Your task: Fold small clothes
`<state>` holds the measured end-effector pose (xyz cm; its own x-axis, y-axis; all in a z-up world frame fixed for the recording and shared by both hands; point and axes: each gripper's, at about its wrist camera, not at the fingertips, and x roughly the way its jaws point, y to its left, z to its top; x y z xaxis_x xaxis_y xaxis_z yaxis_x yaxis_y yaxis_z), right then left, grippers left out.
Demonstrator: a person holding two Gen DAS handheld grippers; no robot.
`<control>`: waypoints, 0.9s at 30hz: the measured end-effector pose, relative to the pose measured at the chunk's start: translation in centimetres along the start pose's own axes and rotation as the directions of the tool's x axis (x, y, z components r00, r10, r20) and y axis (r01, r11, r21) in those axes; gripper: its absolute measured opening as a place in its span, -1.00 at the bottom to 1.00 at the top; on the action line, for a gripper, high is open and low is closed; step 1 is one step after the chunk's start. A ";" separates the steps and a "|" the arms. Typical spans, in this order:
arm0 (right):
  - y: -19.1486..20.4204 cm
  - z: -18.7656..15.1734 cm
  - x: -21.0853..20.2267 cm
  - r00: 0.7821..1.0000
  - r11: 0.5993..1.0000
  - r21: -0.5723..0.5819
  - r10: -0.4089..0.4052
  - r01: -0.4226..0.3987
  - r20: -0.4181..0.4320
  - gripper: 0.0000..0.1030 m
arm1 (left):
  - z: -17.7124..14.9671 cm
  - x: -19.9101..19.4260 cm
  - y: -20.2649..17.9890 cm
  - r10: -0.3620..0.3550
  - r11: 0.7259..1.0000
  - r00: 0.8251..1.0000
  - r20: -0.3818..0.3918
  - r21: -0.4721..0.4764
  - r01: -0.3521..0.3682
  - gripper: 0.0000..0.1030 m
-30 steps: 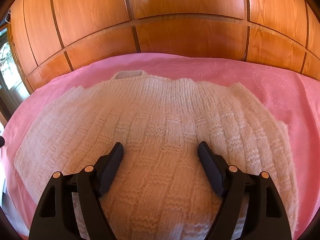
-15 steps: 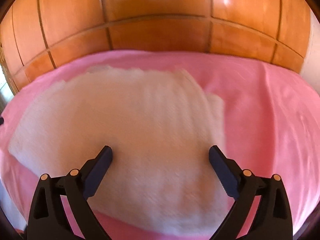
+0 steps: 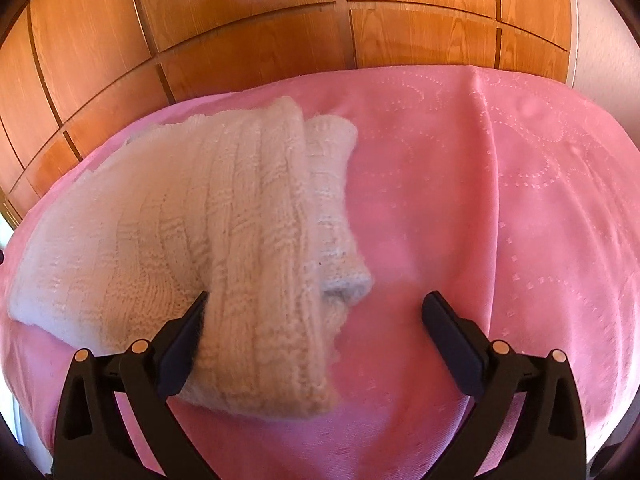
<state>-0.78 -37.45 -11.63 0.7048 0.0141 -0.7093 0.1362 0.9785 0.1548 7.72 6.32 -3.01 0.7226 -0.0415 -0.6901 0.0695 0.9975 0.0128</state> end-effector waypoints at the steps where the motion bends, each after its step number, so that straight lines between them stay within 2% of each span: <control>1: -0.1 -0.1 0.0 1.000 1.000 0.000 0.001 -0.001 0.005 0.96 | 0.0 0.1 0.0 -0.001 1.000 1.000 -0.002 0.001 0.001 -0.04; 4: 0.0 -0.2 0.0 1.000 1.000 0.000 0.003 -0.003 0.014 0.96 | 0.1 0.3 -0.2 0.001 1.000 1.000 -0.003 0.009 -0.001 -0.04; 5: 0.0 -0.2 0.0 1.000 1.000 0.000 0.003 -0.003 0.015 0.96 | 0.1 0.5 -0.2 0.000 1.000 1.000 -0.004 0.013 0.000 0.01; 6: 0.1 -0.1 0.0 1.000 1.000 0.000 0.003 -0.003 0.016 0.96 | 0.2 0.7 -0.2 0.003 1.000 1.000 -0.006 0.016 -0.003 0.20; 7: 0.1 -0.1 0.1 1.000 1.000 0.000 0.004 -0.004 0.017 0.96 | 0.3 0.8 -0.2 0.007 1.000 1.000 -0.003 0.015 -0.006 0.26; 13: 0.1 -0.2 0.2 1.000 1.000 -0.001 0.005 -0.005 0.020 0.96 | 1.7 2.8 0.7 0.014 1.000 1.000 -0.014 0.016 -0.014 0.28; 16: 0.1 -0.2 0.1 1.000 1.000 0.002 0.006 -0.006 0.016 0.96 | 3.2 5.3 2.5 -0.012 0.996 0.998 -0.060 -0.088 0.007 0.28; 17: 0.1 -0.2 0.1 1.000 1.000 0.003 0.007 -0.007 0.013 0.96 | 3.4 6.5 2.9 0.010 0.994 0.996 -0.090 -0.108 -0.020 0.26; 18: 0.0 0.0 0.1 1.000 1.000 0.004 0.011 -0.011 0.008 0.96 | 3.5 8.0 3.2 0.043 0.992 0.990 -0.132 -0.112 -0.058 0.12; 19: -0.1 0.2 0.1 1.000 1.000 0.008 0.019 -0.019 -0.009 0.96 | 3.4 10.3 3.6 0.085 0.988 0.977 -0.198 -0.109 -0.108 0.10; 20: -0.2 0.6 0.1 0.999 0.999 0.015 0.032 -0.031 -0.028 0.96 | 3.3 11.4 3.8 0.085 0.987 0.971 -0.222 -0.112 -0.112 0.10; 22: -0.6 1.4 -0.2 0.996 0.997 0.045 0.064 -0.062 -0.060 0.96 | 3.2 12.1 3.8 0.098 0.987 0.974 -0.204 -0.108 -0.122 0.11; 25: -1.7 2.8 -1.1 0.989 0.982 0.132 0.143 -0.137 -0.037 0.95 | 3.6 11.7 2.2 0.183 0.982 0.969 -0.168 -0.006 -0.187 0.11; 27: -2.8 3.8 -0.9 0.982 0.962 0.206 0.188 -0.181 -0.015 0.94 | 3.6 11.3 2.4 0.170 0.983 0.970 -0.176 -0.045 -0.180 0.11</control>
<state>0.90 -40.97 -8.83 0.7070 0.2009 -0.6781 0.1467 0.8963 0.4185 18.57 8.09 -8.19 0.5913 0.1394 -0.7943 -0.0927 0.9902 0.1048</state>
